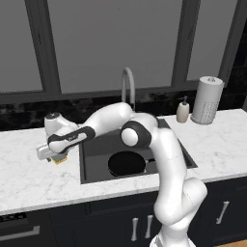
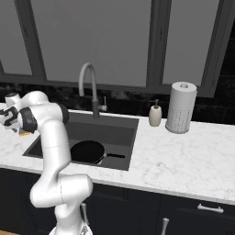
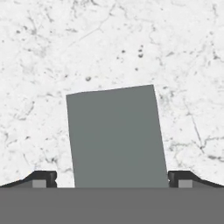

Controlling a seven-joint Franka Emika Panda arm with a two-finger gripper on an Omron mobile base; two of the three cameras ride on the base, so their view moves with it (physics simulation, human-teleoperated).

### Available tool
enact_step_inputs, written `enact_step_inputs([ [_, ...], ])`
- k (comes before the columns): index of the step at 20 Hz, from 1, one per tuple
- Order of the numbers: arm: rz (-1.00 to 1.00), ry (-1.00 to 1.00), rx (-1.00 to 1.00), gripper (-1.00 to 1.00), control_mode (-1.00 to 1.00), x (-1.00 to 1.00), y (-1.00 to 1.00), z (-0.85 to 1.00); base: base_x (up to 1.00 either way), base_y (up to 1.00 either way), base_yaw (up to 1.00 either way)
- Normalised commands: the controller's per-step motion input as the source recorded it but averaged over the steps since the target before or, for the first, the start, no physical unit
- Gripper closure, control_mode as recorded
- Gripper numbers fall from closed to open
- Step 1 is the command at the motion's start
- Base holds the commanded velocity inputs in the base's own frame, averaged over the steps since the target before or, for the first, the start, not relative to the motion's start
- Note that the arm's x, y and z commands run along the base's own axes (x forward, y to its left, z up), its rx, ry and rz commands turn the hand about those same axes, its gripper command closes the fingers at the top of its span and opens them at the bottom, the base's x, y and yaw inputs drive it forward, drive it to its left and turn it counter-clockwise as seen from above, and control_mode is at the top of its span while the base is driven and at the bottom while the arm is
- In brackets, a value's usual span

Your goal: Pick the pan and sponge and place them into the sink. Then turn on the water.

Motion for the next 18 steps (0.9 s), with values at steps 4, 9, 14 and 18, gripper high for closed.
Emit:
enact_step_inputs([
  [4,0.0,0.0,0.0,-1.0,-1.0,0.01,0.02,-0.25,0.0,0.0,0.0],
  [9,0.0,0.0,0.0,1.0,-1.0,0.0,0.0,-0.21,0.0,0.0,0.0],
  [14,0.0,0.0,-0.02,1.0,-1.0,0.0,0.0,-0.12,0.0,0.0,0.0],
  [18,0.01,-0.08,0.0,1.0,-1.0,-0.43,-0.04,-0.01,0.0,0.0,0.0],
])
